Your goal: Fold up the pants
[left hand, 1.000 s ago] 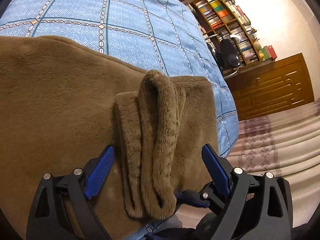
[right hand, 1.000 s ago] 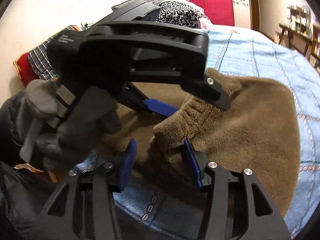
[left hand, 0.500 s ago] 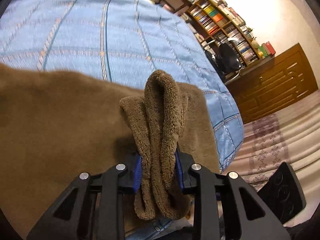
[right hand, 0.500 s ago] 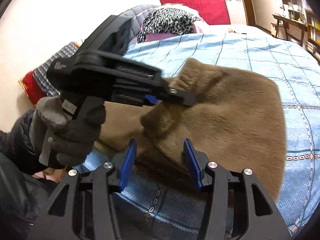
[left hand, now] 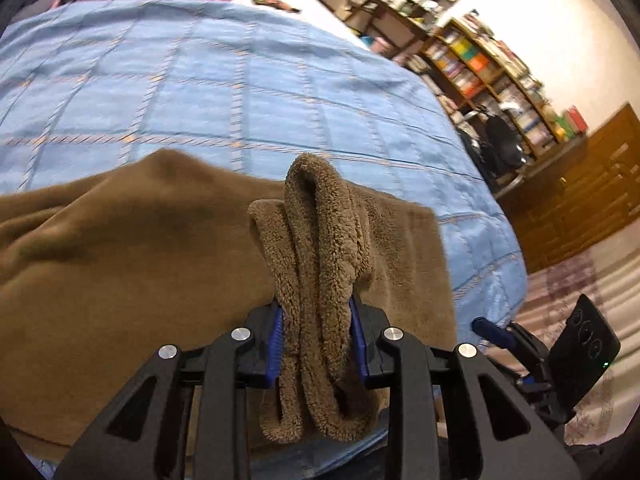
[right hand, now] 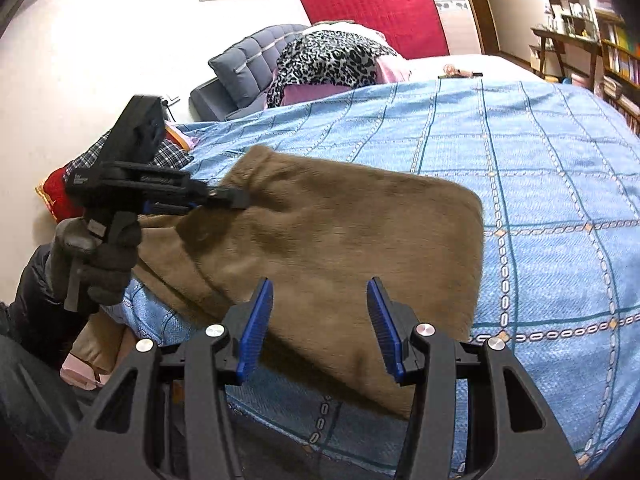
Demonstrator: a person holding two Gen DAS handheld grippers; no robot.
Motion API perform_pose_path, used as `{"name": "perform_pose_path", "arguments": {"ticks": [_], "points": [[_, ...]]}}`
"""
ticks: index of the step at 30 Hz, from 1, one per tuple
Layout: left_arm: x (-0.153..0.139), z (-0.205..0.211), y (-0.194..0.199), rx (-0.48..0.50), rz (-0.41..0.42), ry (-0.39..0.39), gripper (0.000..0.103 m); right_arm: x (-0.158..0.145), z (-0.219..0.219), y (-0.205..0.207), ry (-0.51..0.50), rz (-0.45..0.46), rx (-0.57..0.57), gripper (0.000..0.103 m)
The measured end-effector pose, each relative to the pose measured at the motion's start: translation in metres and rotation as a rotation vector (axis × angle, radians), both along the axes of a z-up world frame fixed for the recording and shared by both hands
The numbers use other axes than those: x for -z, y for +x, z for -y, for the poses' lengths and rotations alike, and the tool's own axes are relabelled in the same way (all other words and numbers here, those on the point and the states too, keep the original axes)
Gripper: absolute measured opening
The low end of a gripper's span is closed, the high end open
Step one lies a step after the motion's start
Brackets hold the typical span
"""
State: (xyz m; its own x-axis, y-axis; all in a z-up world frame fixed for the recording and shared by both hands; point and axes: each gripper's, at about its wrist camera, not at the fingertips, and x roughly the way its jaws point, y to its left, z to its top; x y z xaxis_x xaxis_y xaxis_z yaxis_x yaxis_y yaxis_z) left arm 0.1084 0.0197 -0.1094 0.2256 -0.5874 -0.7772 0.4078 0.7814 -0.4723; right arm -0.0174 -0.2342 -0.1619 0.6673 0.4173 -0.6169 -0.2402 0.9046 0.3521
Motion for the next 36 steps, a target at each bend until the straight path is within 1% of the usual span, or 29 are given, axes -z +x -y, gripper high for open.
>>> {"name": "perform_pose_path", "arguments": {"ticks": [3,7,12,15,16,17,19,21,23,26,29,32,36], "points": [[0.012,-0.019,0.003,-0.036,-0.021,0.011,0.028,0.005,-0.010,-0.001,0.000,-0.016,0.001,0.051],[0.020,-0.040,0.005,-0.072,-0.034,0.006,0.028,0.004,-0.017,0.012,-0.016,-0.030,0.003,0.051],[0.023,-0.057,0.011,-0.115,-0.015,0.023,0.028,0.008,-0.026,0.026,-0.027,-0.035,0.012,0.051],[0.023,-0.068,0.014,-0.145,-0.010,0.023,0.028,0.018,-0.031,0.038,-0.035,-0.060,0.013,0.051],[0.026,-0.071,0.015,-0.156,-0.007,0.035,0.028,0.023,-0.032,0.040,-0.039,-0.071,0.013,0.051],[0.027,-0.071,0.016,-0.160,-0.004,0.046,0.031,0.033,-0.033,0.044,-0.047,-0.091,0.009,0.051],[0.035,-0.069,0.018,-0.178,0.006,0.113,0.038,0.047,-0.036,0.048,-0.075,-0.119,0.012,0.051],[0.038,-0.068,0.018,-0.193,0.023,0.164,0.052,0.057,-0.039,0.047,-0.111,-0.114,0.008,0.051],[0.036,-0.070,0.015,-0.202,0.046,0.175,0.058,0.060,-0.041,0.047,-0.128,-0.107,0.006,0.051],[0.024,-0.076,0.010,-0.244,0.105,0.195,0.061,0.061,-0.040,0.048,-0.117,-0.113,0.009,0.051],[0.009,-0.080,0.005,-0.284,0.154,0.192,0.061,0.061,-0.038,0.048,-0.105,-0.117,0.014,0.051],[-0.008,-0.077,-0.004,-0.288,0.208,0.161,0.061,0.060,-0.038,0.047,-0.104,-0.118,0.017,0.051],[-0.018,-0.052,-0.016,-0.204,0.239,0.075,0.061,0.059,-0.037,0.047,-0.095,-0.120,0.023,0.051]]}}
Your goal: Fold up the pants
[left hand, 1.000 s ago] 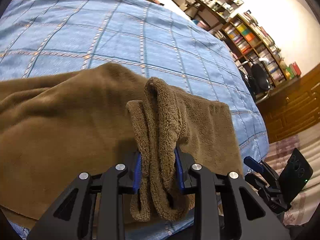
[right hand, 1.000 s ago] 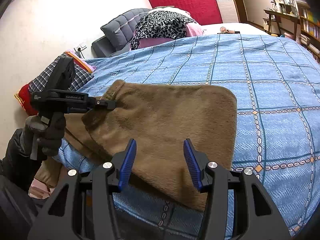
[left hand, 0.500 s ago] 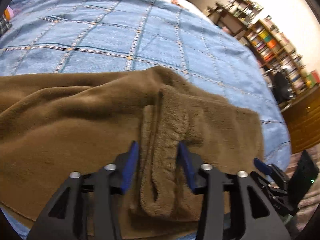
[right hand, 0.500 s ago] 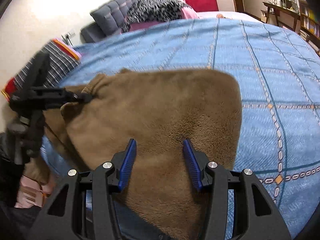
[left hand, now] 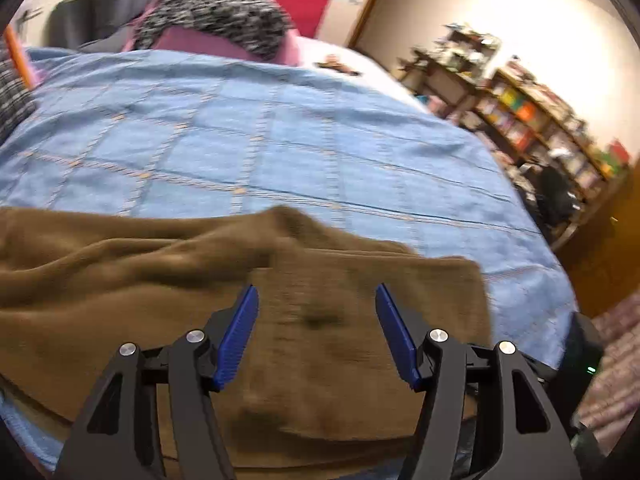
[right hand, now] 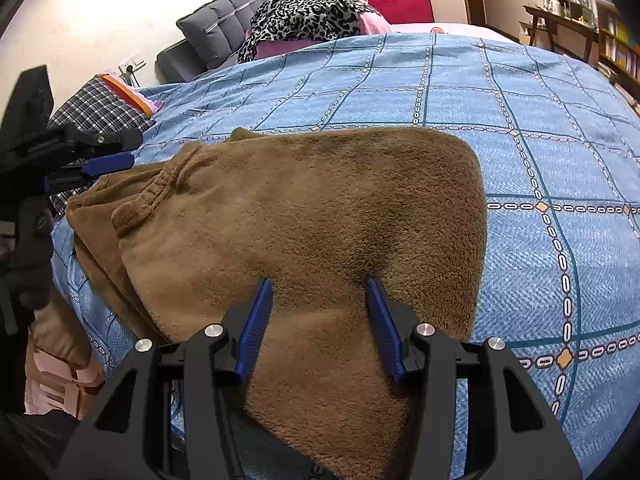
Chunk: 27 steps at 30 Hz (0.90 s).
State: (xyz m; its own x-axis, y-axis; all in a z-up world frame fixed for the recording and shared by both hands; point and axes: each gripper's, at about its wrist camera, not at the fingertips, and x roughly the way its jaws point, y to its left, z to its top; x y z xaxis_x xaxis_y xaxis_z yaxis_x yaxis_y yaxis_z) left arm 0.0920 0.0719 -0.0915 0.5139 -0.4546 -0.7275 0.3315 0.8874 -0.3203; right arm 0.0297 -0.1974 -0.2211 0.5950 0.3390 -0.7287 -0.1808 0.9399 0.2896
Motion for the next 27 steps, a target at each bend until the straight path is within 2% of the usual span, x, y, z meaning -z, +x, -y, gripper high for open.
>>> {"name": "perform_pose_path", "arguments": {"ticks": [3,5,12,19,23,27], "points": [[0.010,0.026,-0.001,0.073,-0.015,-0.017,0.061,-0.001,0.000,-0.001,0.002,0.001,0.004,0.051],[0.018,0.037,0.001,0.080,-0.030,-0.021,0.061,-0.001,0.001,-0.002,0.005,0.002,0.006,0.051],[0.064,0.031,0.024,-0.016,-0.090,-0.024,0.056,0.000,0.000,-0.003,0.006,0.007,0.008,0.051],[0.084,0.039,0.022,0.018,-0.011,0.048,0.056,0.007,-0.003,0.000,-0.001,-0.001,0.002,0.053],[0.085,0.038,0.020,0.024,0.003,0.045,0.060,0.008,-0.004,-0.001,-0.004,0.004,0.001,0.053],[0.073,0.030,0.017,0.008,-0.027,-0.029,0.065,0.008,-0.003,-0.001,-0.004,0.002,0.004,0.054]]}}
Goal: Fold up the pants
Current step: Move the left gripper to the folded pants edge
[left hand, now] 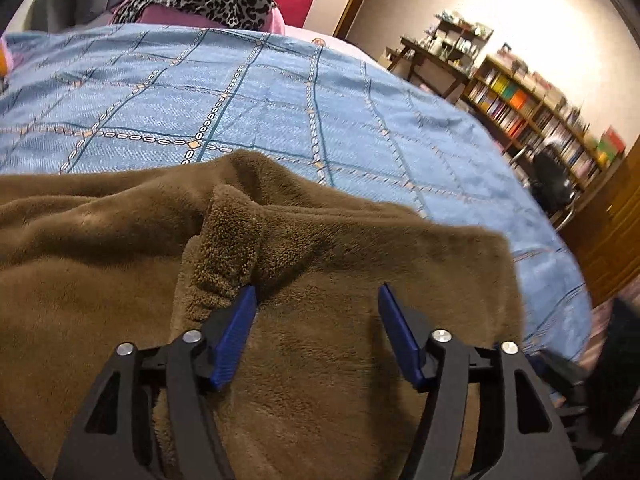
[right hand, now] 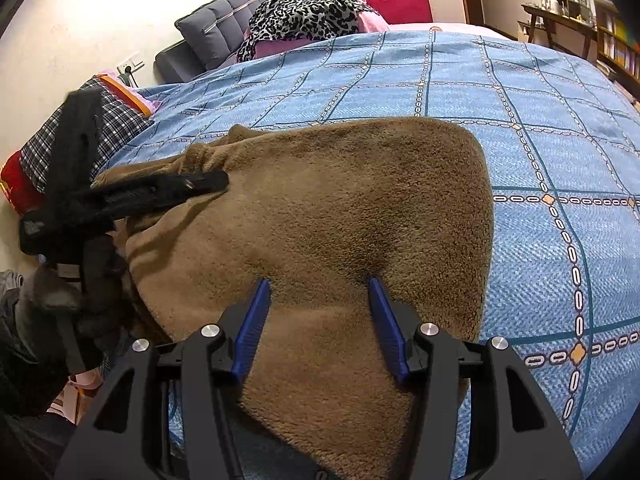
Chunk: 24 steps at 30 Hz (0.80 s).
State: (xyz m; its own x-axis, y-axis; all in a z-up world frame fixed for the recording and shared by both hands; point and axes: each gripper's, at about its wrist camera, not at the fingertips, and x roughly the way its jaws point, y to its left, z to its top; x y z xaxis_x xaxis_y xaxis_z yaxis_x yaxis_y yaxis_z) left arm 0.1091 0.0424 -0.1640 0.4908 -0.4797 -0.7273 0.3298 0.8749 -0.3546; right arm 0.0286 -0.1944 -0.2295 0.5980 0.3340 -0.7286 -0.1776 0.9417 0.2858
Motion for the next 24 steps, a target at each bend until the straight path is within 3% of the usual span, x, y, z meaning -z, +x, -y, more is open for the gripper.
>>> {"name": "perform_pose_path", "arguments": {"ticks": [4,6,12,20,24], "points": [[-0.018,-0.020,-0.005,-0.088,0.014,-0.012,0.066,0.000,-0.002,-0.001,-0.014,0.006,-0.002,0.054],[-0.029,-0.037,-0.009,-0.155,0.042,-0.003,0.074,0.001,-0.002,-0.001,-0.016,0.006,0.000,0.054],[-0.051,-0.093,-0.014,-0.301,0.079,-0.008,0.075,0.000,-0.003,-0.001,-0.021,0.005,0.006,0.055],[-0.054,-0.155,-0.022,-0.465,0.073,0.044,0.076,-0.001,-0.005,-0.001,-0.033,0.003,0.012,0.055],[-0.053,-0.185,-0.029,-0.537,0.058,0.040,0.082,-0.002,-0.007,0.000,-0.044,-0.002,0.016,0.055]]}}
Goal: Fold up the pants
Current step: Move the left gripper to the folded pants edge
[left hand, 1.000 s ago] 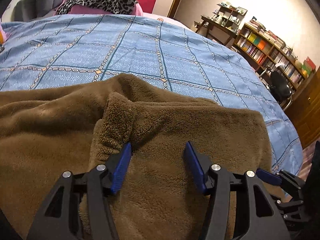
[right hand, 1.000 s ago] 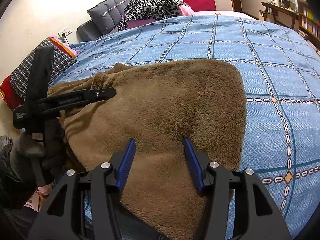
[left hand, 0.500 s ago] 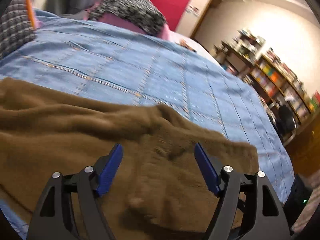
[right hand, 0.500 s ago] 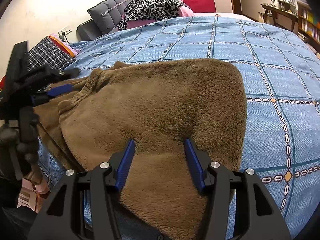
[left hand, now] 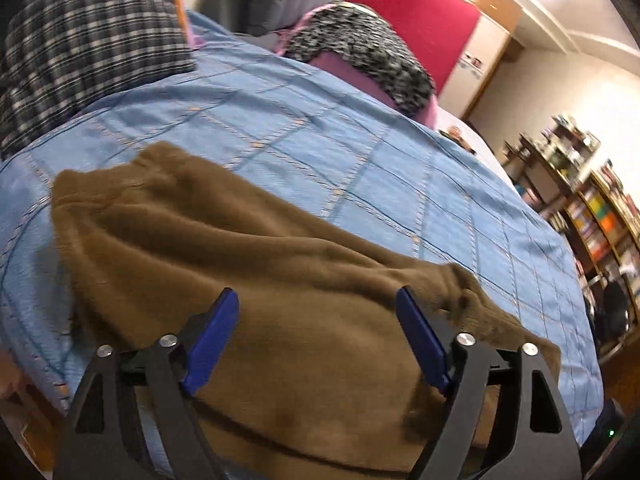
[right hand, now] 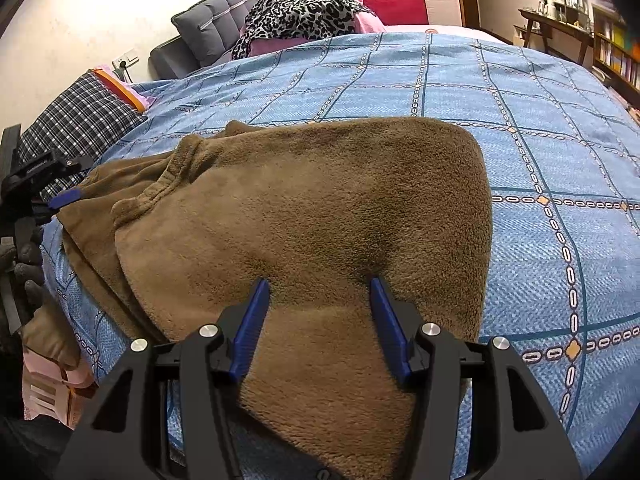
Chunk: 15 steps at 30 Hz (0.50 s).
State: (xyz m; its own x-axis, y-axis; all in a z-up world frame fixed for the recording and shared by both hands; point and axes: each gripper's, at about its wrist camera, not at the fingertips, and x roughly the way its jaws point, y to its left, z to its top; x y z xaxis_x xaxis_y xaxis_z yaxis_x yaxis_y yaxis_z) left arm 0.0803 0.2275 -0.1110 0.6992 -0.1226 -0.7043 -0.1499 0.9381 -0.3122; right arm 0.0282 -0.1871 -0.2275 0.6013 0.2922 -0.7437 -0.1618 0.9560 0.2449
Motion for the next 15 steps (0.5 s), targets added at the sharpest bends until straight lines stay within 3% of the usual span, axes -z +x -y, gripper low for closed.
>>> {"name": "perform_pose_path", "arguments": {"ticks": [6,11,15], "points": [[-0.006,-0.045,-0.011,-0.109,0.005,-0.028,0.082,-0.008,-0.008,0.000,-0.048,-0.013,0.014,0.055],[-0.014,-0.087,-0.023,-0.296,0.037,0.030,0.084,-0.024,-0.017,-0.003,-0.073,0.020,0.013,0.056],[-0.006,-0.118,-0.025,-0.390,0.021,0.019,0.084,-0.036,-0.024,-0.005,-0.078,0.059,0.013,0.056]]}}
